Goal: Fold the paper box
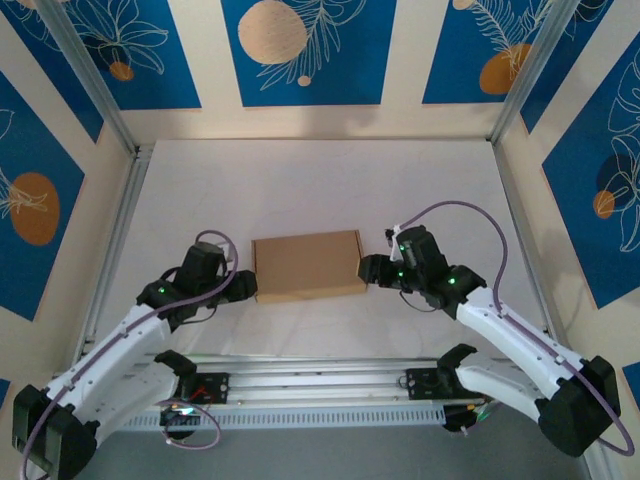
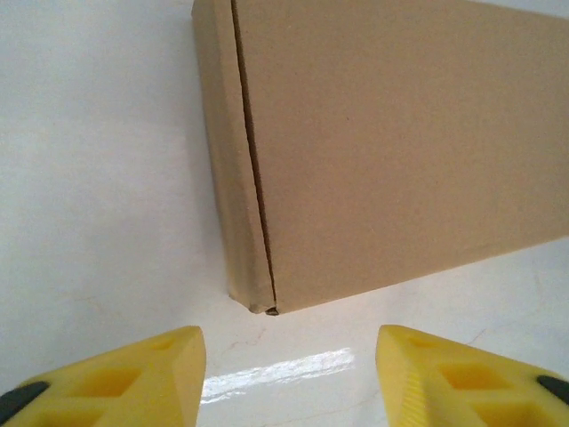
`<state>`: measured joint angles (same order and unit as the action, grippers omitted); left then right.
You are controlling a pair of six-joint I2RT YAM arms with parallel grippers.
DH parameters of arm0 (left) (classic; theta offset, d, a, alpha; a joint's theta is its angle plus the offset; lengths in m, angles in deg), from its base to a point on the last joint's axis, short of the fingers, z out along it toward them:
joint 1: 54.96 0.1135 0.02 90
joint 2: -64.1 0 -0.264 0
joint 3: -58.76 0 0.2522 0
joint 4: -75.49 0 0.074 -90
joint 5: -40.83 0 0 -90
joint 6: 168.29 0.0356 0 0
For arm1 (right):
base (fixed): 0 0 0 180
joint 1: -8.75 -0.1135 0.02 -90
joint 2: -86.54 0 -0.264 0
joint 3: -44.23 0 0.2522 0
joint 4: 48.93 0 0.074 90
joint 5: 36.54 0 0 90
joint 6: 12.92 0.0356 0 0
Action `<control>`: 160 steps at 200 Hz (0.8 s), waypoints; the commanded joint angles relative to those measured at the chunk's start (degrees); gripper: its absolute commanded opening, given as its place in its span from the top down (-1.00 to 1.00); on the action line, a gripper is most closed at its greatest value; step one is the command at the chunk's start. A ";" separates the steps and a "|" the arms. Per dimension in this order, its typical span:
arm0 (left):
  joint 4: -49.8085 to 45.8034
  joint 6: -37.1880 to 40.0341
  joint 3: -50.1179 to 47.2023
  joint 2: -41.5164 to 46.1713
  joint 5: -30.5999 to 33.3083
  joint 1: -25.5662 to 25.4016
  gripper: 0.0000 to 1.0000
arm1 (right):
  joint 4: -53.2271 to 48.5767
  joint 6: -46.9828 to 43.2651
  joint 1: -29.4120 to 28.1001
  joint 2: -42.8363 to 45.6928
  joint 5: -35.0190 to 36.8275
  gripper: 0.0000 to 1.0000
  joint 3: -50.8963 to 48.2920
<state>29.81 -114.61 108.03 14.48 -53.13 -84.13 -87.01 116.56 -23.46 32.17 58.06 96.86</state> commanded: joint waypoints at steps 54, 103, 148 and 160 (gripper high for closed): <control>11.26 2.11 4.37 -15.20 5.09 3.34 -0.22 | -3.44 -3.01 7.57 -24.15 -10.30 -0.10 11.09; 19.74 -0.09 3.21 -25.70 3.20 3.86 -0.15 | 0.39 -2.33 9.21 -33.81 -8.50 -0.12 12.81; 24.49 -2.04 5.19 -33.11 -1.16 3.86 -0.03 | 3.40 -0.72 9.57 -38.52 -9.81 0.13 12.63; 25.47 -2.25 6.10 -34.92 -1.64 3.86 -0.01 | 3.40 -0.14 9.71 -38.79 -8.31 0.18 12.72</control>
<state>52.41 -115.77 112.40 -16.19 -51.08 -80.43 -83.66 115.42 -13.62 -4.18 48.64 109.50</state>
